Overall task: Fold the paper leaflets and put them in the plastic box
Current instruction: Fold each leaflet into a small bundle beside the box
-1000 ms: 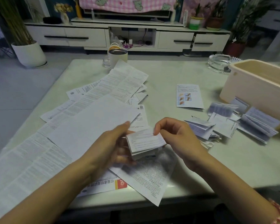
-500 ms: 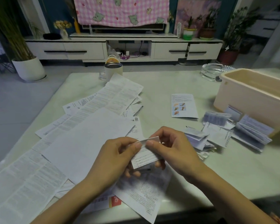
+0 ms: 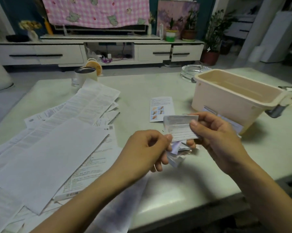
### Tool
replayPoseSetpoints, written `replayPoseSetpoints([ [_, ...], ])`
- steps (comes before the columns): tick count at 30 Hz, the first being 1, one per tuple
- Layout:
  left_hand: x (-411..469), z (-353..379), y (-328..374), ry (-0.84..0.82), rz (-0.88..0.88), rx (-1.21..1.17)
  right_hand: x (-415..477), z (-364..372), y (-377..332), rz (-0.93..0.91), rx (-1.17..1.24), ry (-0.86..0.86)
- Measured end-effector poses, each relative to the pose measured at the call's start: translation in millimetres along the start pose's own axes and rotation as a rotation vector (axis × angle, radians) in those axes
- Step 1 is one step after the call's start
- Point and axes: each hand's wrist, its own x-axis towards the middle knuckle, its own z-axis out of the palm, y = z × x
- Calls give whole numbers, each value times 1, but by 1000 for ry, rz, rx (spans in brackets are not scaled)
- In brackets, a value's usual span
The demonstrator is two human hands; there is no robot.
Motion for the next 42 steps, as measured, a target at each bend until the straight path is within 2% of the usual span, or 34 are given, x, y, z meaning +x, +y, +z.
replayPoseSetpoints([
  [5, 8, 17, 3, -20, 24, -15, 16, -61, -7, 37, 51, 348],
  [7, 9, 22, 3, -19, 27, -32, 21, -84, -3, 59, -10, 451],
  [11, 9, 33, 2, -83, -11, -66, 31, -108, 15, 105, -207, 598],
  [14, 5, 34, 4, -138, -104, -158, 39, -114, 31, 184, -273, 630],
  [17, 1, 28, 4, -133, -162, -194, 44, -123, 48, 271, -585, 554],
  [21, -6, 12, -3, -72, -198, -202, 41, -123, 55, 287, -1229, 536],
  [23, -10, 4, -7, -46, -212, -194, 41, -119, 56, 279, -1334, 537],
  [27, -18, -6, -16, -43, -254, -174, 40, -115, 59, 239, -1325, 532],
  [33, -26, -34, -16, -51, -263, -125, 35, -126, 46, 198, -974, 505],
  [35, -27, -48, -17, -25, -269, -101, 29, -127, 40, 194, -923, 515],
  [38, -25, -65, -23, 63, -267, -75, 19, -123, 29, 135, -863, 470],
  [42, -26, -93, -34, 275, -192, 85, 8, -87, 12, -99, -743, 429],
])
